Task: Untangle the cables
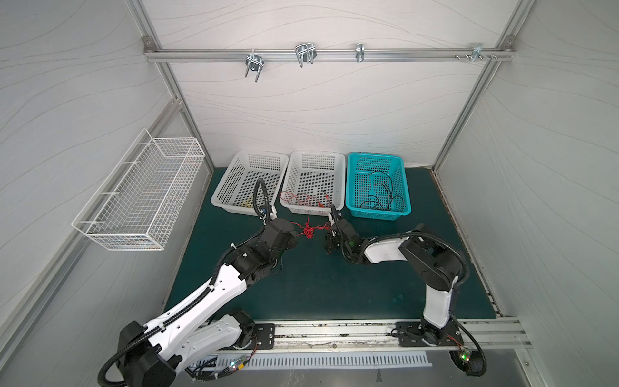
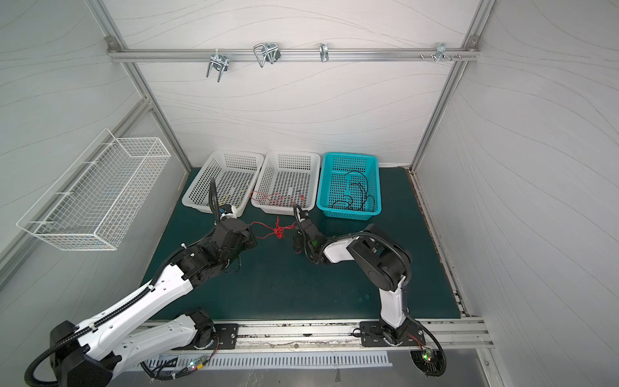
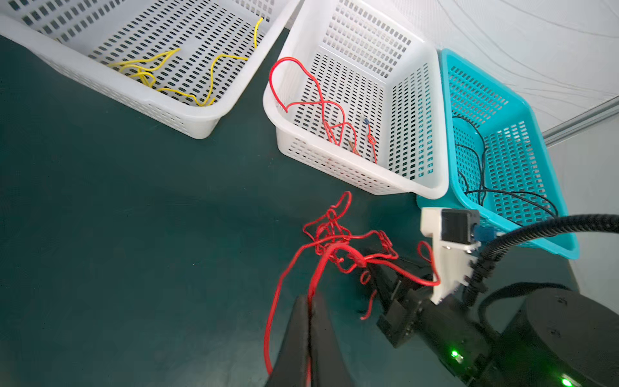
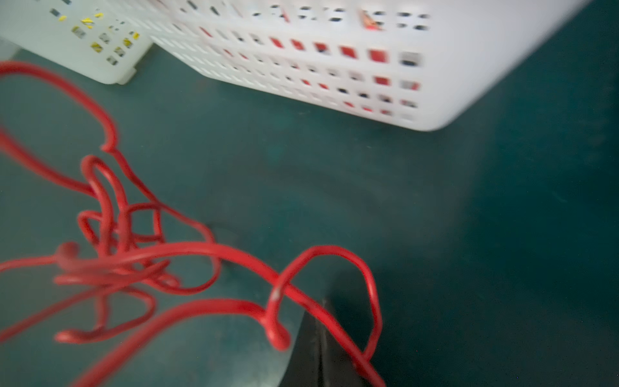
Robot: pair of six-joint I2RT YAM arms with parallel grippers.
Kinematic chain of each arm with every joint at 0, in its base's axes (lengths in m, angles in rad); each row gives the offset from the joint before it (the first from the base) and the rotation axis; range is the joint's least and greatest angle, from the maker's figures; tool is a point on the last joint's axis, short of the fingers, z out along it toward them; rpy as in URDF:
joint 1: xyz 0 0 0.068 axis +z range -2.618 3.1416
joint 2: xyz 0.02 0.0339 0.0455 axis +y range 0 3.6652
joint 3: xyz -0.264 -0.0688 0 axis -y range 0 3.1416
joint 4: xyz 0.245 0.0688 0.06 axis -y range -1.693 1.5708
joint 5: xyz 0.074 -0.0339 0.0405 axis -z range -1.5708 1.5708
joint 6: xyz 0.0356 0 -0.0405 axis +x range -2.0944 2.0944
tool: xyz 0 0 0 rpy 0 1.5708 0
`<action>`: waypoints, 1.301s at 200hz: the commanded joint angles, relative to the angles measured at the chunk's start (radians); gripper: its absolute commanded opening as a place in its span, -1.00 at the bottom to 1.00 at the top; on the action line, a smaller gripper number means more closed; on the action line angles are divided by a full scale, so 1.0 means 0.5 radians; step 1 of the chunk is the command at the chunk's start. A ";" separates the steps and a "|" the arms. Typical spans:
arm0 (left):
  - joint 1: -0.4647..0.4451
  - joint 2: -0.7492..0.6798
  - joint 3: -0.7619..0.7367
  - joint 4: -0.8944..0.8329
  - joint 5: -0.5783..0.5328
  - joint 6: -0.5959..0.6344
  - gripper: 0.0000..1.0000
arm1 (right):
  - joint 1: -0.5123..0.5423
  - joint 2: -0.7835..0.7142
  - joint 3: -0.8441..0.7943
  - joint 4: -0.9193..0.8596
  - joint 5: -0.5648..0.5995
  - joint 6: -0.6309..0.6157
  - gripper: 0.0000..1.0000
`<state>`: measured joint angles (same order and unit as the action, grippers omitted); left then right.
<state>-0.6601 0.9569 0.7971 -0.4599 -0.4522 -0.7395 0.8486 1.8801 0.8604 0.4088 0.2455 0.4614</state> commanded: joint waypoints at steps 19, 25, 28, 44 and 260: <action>0.069 -0.108 0.013 -0.105 -0.240 0.035 -1.00 | -0.040 -0.159 -0.178 -0.327 0.233 0.031 -1.00; 0.087 -0.123 0.012 -0.123 -0.243 0.038 -1.00 | -0.046 -0.187 -0.200 -0.353 0.257 0.032 -1.00; 0.099 -0.131 0.011 -0.133 -0.241 0.041 -1.00 | -0.052 -0.202 -0.213 -0.362 0.265 0.031 -1.00; 0.163 -0.182 0.000 -0.184 -0.244 0.049 -1.00 | -0.093 -0.293 -0.297 -0.416 0.311 0.048 -1.00; 0.406 -0.381 -0.194 -0.077 -0.058 0.142 -1.00 | -0.374 -1.661 -0.540 -0.721 -0.607 -0.647 -1.00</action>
<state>-0.4614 0.7654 0.6964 -0.5568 -0.4946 -0.6724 0.6659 1.1019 0.5133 0.0990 0.1154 0.2195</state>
